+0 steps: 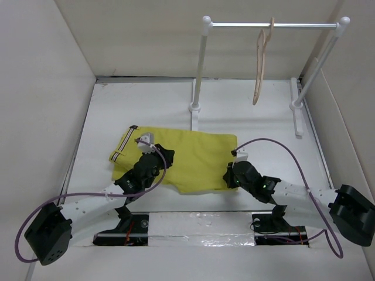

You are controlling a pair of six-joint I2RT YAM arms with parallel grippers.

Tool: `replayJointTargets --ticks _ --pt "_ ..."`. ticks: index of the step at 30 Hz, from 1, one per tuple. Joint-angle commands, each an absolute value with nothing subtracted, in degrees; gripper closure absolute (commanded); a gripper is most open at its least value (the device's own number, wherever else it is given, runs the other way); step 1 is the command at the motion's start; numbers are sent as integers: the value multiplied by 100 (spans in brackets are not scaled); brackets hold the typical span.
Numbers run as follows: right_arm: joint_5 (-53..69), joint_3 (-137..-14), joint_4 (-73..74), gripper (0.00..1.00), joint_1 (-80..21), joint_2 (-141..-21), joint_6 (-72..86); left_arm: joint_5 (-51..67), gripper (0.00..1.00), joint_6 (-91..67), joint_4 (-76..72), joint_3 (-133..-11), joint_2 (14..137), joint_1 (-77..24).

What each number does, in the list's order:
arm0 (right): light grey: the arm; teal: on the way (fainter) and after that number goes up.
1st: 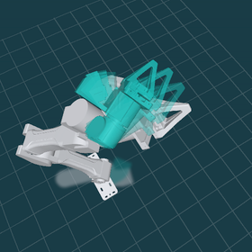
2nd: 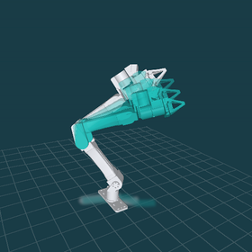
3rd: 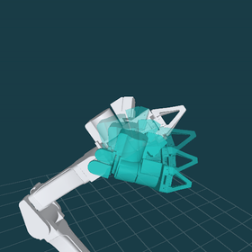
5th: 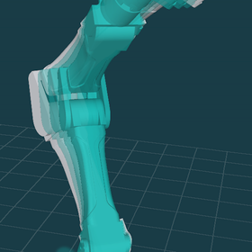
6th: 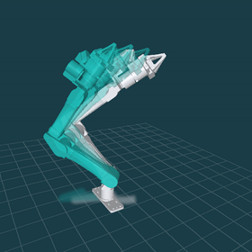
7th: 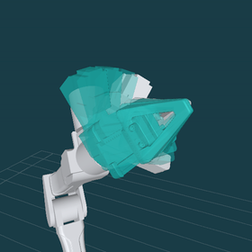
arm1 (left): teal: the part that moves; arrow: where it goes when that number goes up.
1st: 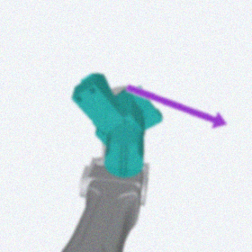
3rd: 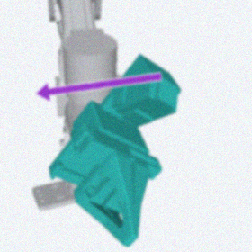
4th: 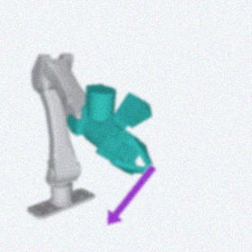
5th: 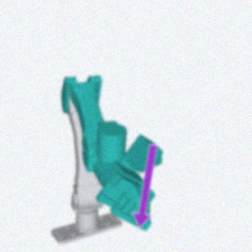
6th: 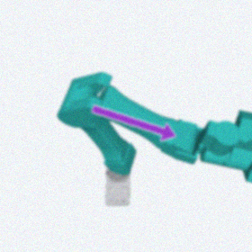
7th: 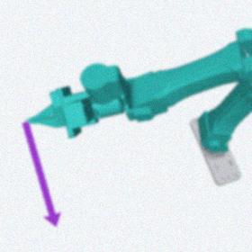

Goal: Place the trousers on the hanger
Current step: Fold the trousers at the center of the board.

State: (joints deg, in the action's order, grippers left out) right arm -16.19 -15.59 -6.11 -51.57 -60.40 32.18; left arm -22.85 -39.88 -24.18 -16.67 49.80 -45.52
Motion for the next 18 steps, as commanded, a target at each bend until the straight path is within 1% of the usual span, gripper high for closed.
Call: replayJointTargets --ticks 1,5,7,12,13,16,18 --pt "-1960 -2168 -379 100 -5071 -5951 2937 -2004 86 -3683 -3005 -1951 5194 -4518" --pt "-1908 -2759 -403 100 -4537 -5687 2208 -1793 86 -3595 -3313 -2004 5553 -4518" --pt "-1715 -2891 -799 100 -3966 -5931 1873 -1688 86 -3568 -3410 -2082 5686 -4518" --pt "-1275 -3479 -1352 100 -3148 -7012 1530 -1512 86 -3402 -3480 -2276 5854 -4518" --pt "-1214 -3559 -1397 100 -2938 -7388 1538 -1503 86 -3367 -3480 -2311 5862 -4518" --pt "-1116 -3779 -1459 100 -2734 -7995 1608 -1538 86 -3270 -3454 -2355 5827 -4518" --pt "-977 -3849 -1380 100 -2602 -8164 1678 -1555 86 -3243 -3480 -2355 5792 -4518"
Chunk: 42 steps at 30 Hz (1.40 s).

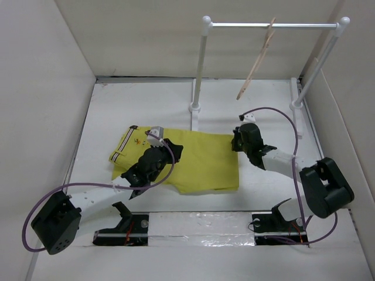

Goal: Place the trousers on the hanger
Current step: Fold the trousers at the center of the board, then pick up the hanger from the clothesline.

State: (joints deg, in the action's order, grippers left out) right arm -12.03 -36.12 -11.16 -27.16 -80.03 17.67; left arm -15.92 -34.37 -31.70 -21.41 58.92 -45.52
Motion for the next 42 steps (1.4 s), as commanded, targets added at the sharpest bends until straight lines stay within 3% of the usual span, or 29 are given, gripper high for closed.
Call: replayJointTargets --ticks 1,12,18,20,21,24,25,26,28,29,30,32,37,42 --pt "-993 -3841 -1380 100 -2549 -8209 1679 -1573 86 -3208 -3489 -2347 5792 -4518" --pt "-1239 -3972 -926 100 -2373 -7770 1574 -1416 85 -3076 -3577 -2636 5933 -4518" --pt "-1292 -4209 -230 100 -3400 -5935 1213 -1353 84 -2822 -3568 -2918 5880 -4518" --pt "-1318 -4394 -19 100 -3742 -5267 1160 -1424 89 -2734 -3586 -2900 5950 -4518" --pt "-1440 -4516 330 100 -3822 -5091 1151 -1554 99 -2725 -3490 -2926 5959 -4518" --pt "-1774 -5166 701 99 -3937 -4703 976 -1670 100 -2681 -3437 -2918 5942 -4518" --pt "-1906 -5594 790 94 -3937 -4693 836 -1670 100 -2689 -3437 -2901 5924 -4518" --pt "-2116 -5807 852 71 -3938 -4798 739 -1670 100 -2681 -3445 -2874 5906 -4518" --pt "-2907 -6194 905 45 -3938 -4991 520 -1608 100 -2672 -3454 -2830 5897 -4518" --pt "-3083 -6588 905 25 -3833 -5140 353 -1608 100 -2672 -3419 -2839 5889 -4518" --pt "-3468 -6801 905 19 -3736 -5533 221 -1591 100 -2681 -3323 -2848 5889 -4518" --pt "-3446 -7518 1123 11 -3280 -6244 62 -1538 92 -2663 -3270 -2839 5819 -4518" --pt "-2979 -8594 1318 9 -2610 -7397 123 -1468 78 -2628 -3138 -2804 5625 -4518" --pt "-2963 -8947 1283 21 -2180 -7962 255 -1459 76 -2628 -3147 -2725 5397 -4518"
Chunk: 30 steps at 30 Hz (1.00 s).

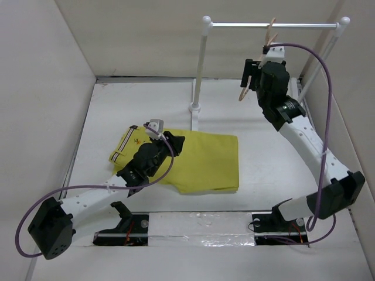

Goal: Place the trousers on the hanger
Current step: Pick up the hanger from the clothesline.

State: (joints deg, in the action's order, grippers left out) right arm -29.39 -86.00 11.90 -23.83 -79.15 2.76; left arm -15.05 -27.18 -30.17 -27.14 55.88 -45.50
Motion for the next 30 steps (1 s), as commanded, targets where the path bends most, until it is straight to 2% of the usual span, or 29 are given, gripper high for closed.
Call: replayJointTargets --ticks 1,4,8,10,11,13,23,25,26,27,30 --pt "-2884 -9043 1335 22 -2101 -8059 307 -1450 76 -2628 -3146 -2725 5388 -4518" --pt "-2611 -9141 1459 27 -1925 -8279 395 -1380 76 -2628 -3182 -2716 5379 -4518" --pt "-2575 -8756 1293 44 -1811 -8192 466 -1345 76 -2637 -3164 -2742 5414 -4518" --pt "-2462 -8640 1204 49 -1653 -8112 509 -1327 76 -2637 -3208 -2716 5414 -4518" --pt "-2391 -8605 1204 56 -1652 -8104 527 -1327 76 -2637 -3225 -2716 5449 -4518" --pt "-2172 -8517 1143 59 -1451 -8104 536 -1345 76 -2637 -3217 -2742 5484 -4518" --pt "-1565 -8543 1160 65 -1187 -8148 466 -1345 76 -2637 -3225 -2707 5414 -4518" --pt "-1468 -8456 1151 69 -1187 -8121 492 -1362 76 -2637 -3226 -2716 5423 -4518" --pt "-1424 -8342 1134 76 -1187 -8112 501 -1362 76 -2637 -3199 -2725 5432 -4518" --pt "-1406 -8289 1099 79 -1187 -8060 518 -1345 76 -2645 -3191 -2733 5432 -4518" --pt "-1345 -8043 1020 83 -1187 -7946 571 -1266 76 -2654 -3287 -2690 5423 -4518"
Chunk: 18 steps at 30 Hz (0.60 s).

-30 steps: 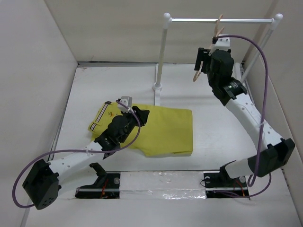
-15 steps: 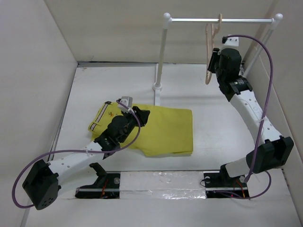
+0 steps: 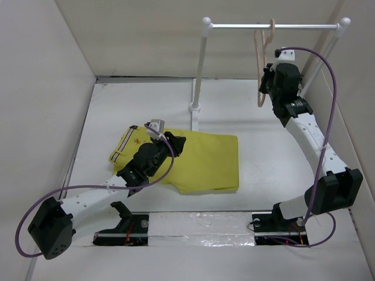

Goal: Place the trousers on the hanger
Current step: Pick up the hanger from the clothesline.

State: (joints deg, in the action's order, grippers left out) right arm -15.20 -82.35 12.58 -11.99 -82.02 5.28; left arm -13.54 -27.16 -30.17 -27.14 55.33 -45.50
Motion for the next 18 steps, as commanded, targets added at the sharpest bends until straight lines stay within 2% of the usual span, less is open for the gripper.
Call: replayJointTargets --ticks 1,7,9,11,18 --pt "-1345 -8007 1011 83 -1187 -7937 580 -1266 76 -2663 -3296 -2689 5449 -4518" --pt "-1231 -7928 941 80 -1187 -7963 545 -1195 76 -2681 -3322 -2707 5502 -4518" --pt "-1230 -7893 853 92 -1187 -7954 554 -1239 76 -2681 -3235 -2733 5520 -4518" --pt "-1222 -7901 791 100 -1187 -7919 536 -1213 76 -2681 -3225 -2734 5485 -4518" --pt "-1292 -8085 281 100 -1239 -7516 281 -1248 76 -2672 -3234 -2733 5449 -4518"
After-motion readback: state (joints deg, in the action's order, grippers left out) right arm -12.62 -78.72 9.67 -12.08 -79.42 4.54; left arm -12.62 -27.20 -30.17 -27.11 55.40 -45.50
